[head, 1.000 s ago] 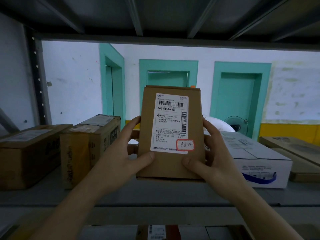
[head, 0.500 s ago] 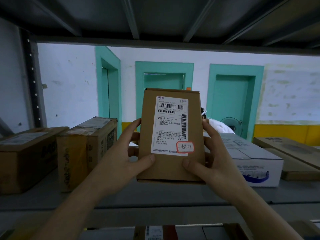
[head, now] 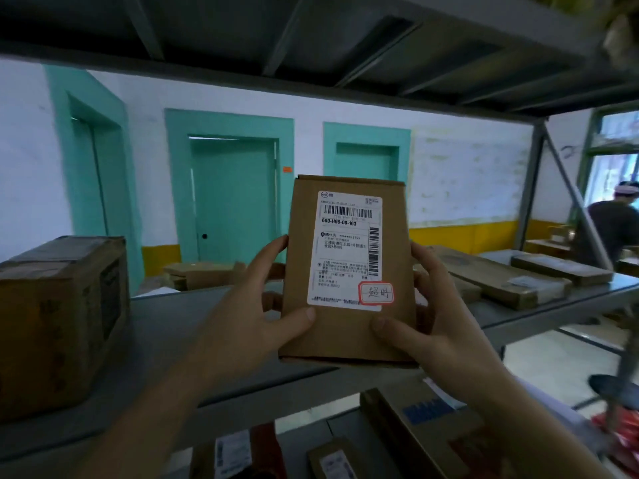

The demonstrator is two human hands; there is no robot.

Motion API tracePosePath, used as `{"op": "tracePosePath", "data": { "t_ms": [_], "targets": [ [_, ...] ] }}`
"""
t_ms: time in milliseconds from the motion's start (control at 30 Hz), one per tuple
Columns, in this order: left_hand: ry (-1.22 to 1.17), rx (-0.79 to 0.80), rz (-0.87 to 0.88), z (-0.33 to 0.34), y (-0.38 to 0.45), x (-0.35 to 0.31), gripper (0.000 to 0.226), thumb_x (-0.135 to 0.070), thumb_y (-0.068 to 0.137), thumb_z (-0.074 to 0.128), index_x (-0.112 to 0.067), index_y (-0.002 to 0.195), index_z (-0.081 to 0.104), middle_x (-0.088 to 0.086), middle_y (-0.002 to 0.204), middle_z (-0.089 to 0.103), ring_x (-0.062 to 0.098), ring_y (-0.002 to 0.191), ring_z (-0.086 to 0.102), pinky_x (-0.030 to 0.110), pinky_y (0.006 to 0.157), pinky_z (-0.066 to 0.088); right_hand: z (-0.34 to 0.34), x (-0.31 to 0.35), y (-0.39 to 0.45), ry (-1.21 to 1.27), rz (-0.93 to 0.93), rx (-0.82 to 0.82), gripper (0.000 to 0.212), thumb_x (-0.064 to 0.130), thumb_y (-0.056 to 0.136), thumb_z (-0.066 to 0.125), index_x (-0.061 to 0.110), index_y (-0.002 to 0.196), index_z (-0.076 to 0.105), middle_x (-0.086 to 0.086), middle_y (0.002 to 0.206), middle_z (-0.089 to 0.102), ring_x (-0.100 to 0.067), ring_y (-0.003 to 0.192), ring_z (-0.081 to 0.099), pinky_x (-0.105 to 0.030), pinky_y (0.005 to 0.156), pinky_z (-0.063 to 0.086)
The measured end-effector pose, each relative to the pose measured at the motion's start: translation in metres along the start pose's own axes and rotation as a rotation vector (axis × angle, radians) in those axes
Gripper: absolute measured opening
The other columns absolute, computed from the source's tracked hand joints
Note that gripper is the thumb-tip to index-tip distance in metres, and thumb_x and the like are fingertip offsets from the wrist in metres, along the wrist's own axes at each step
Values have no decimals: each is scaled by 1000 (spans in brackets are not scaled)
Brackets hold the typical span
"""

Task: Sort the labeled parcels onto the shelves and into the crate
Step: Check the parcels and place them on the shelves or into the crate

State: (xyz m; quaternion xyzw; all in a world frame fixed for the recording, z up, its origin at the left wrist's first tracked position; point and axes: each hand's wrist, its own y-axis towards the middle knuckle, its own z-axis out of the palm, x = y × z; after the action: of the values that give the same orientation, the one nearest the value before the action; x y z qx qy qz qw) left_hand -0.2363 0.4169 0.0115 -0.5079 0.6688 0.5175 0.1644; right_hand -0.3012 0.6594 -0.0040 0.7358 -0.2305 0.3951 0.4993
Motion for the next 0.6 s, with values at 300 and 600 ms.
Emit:
{"op": "tracePosePath", "data": {
  "t_ms": [300, 600],
  "targets": [
    [-169, 304, 91, 100, -1, -31, 90, -48, 71, 79, -62, 141, 25, -42, 115, 57, -1, 110, 63, 37, 94, 55, -71, 32, -106, -266, 124, -279, 88, 10, 83, 78, 55, 143, 30, 10, 130, 57, -16, 104, 71, -41, 79, 63],
    [-197, 484, 216, 228, -3, -90, 91, -44, 79, 79, -55, 149, 21, -26, 135, 53, -9, 111, 58, 23, 91, 52, -166, 67, -200, -469, 250, -519, 86, 17, 82, 80, 45, 146, 30, 23, 125, 53, -6, 94, 71, -29, 67, 62]
  ]
}}
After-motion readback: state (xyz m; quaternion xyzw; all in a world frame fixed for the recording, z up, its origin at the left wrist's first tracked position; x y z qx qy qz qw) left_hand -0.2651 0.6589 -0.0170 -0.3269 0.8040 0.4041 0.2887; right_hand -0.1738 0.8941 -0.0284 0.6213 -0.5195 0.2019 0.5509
